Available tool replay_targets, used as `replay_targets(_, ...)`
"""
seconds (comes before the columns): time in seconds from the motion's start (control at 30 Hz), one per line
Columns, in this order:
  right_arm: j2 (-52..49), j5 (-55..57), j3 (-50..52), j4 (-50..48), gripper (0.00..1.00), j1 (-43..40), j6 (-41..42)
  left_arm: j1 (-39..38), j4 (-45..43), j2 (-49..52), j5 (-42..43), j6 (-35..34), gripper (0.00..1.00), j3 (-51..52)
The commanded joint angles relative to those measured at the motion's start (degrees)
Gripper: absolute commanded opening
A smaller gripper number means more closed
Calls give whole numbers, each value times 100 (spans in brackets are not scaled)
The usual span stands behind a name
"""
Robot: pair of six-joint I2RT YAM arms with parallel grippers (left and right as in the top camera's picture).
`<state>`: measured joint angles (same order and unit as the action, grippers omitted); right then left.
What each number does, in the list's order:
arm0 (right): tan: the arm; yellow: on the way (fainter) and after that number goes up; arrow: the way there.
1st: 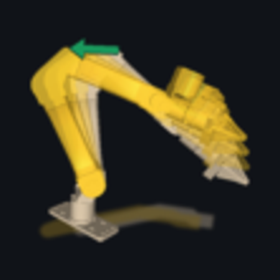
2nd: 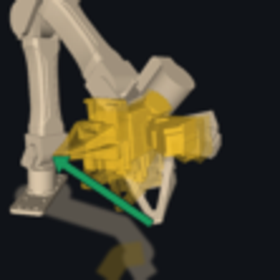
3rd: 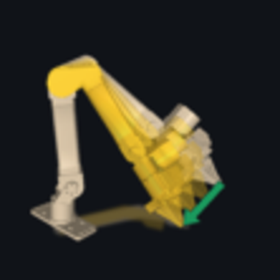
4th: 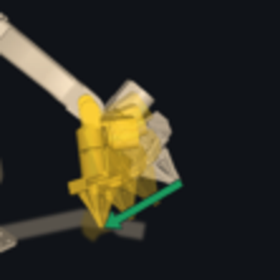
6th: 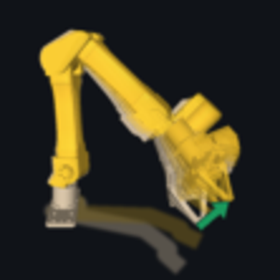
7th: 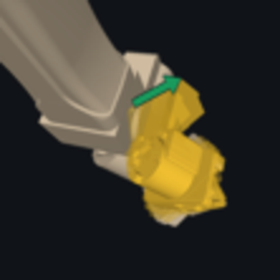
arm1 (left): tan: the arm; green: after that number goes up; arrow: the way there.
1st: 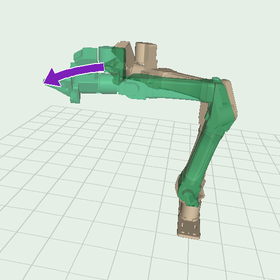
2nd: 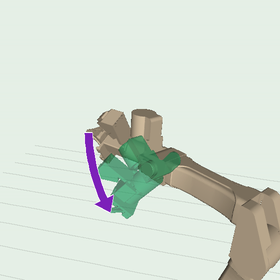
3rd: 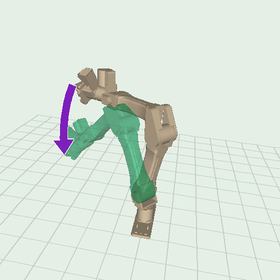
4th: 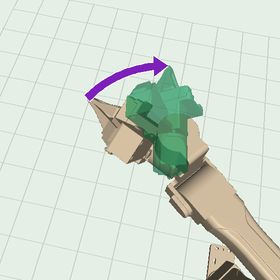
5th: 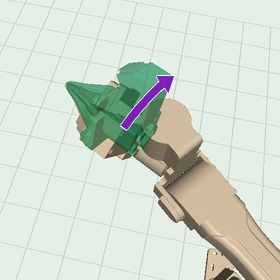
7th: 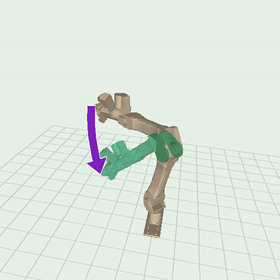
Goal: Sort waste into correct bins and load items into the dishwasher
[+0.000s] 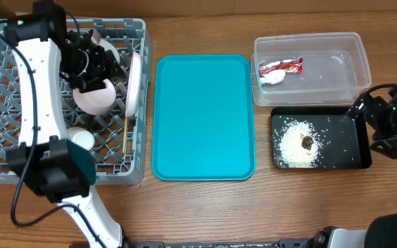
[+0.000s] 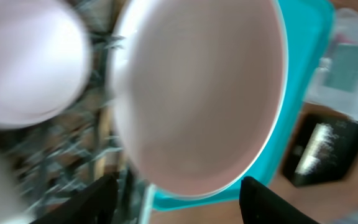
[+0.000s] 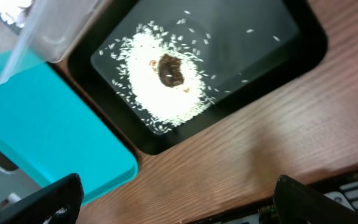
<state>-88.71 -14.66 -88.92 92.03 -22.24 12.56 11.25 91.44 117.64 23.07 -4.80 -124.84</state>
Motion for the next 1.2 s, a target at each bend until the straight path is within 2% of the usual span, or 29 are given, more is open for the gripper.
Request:
replay_targets(0.0, 85, -348, -76, -149, 100, 321, -280, -90, 168, -546, -1185, -302, 66, 7)
replay_targets(0.13, 85, -343, -76, -708, 100, 953, -280, -243, 538, -680, -1615, -448, 67, 7)
replay_targets(0.17, 83, -341, -76, -940, 100, 1117, -280, -282, 540, -682, -1620, -431, 95, 22)
replay_targets(0.2, 83, -339, -76, -1237, 100, 1314, -280, -317, 540, -682, -1617, -428, 100, 42)
replay_targets(0.33, 63, 229, -76, -2236, 100, 1996, -282, -498, 540, -682, -1604, -433, 100, 186)
replay_targets(0.4, 24, 680, -76, -2420, 100, 2267, -282, -581, 540, -686, -1604, -444, 100, 310)
replay_targets(0.67, 15, 968, -72, -2098, 100, 2522, -225, -835, 540, -1145, -1644, -420, 100, 1613)
replay_targets(0.93, 227, 970, 85, -1801, 100, 2511, -214, -866, 505, -2277, -2039, -426, 100, 3512)
replay_targets(1.17, 1298, 979, 1091, -2205, 100, 2511, -212, -868, -328, -3936, -2028, -437, 100, 4835)
